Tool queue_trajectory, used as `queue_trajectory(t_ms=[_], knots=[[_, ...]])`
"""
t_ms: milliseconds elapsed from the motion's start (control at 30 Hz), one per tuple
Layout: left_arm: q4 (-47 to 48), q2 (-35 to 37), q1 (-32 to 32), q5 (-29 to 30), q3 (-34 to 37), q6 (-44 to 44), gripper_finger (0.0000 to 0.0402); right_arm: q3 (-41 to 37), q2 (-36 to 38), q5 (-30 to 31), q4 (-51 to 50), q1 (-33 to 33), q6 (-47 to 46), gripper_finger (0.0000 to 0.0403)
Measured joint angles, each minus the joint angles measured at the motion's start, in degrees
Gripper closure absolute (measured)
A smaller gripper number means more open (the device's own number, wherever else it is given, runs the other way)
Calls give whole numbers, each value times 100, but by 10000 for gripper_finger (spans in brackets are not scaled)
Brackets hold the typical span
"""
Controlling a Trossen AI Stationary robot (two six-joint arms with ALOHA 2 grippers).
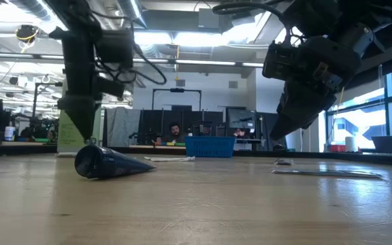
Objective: Pick & Place Travel size toiletries
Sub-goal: Put the white bandage pad into the black basket
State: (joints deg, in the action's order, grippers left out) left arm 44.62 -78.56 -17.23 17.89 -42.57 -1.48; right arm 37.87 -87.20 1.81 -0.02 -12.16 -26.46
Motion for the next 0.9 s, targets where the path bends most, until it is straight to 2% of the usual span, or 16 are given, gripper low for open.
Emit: queue_trajectory(t_ms=[233,600,767,900], knots=[[-351,-564,-239,-545,0,421,275,0,0,-86,3,0,33,398],[-480,-1069,-263,-260,-22,533,275,0,0,-96,3,0,37,398],[-591,-1069,-403,-348,-17,569,275,0,0,-96,1,0,39,398],[-606,-1073,-591,-688,-15,582,293,0,0,-96,2,0,42,398]])
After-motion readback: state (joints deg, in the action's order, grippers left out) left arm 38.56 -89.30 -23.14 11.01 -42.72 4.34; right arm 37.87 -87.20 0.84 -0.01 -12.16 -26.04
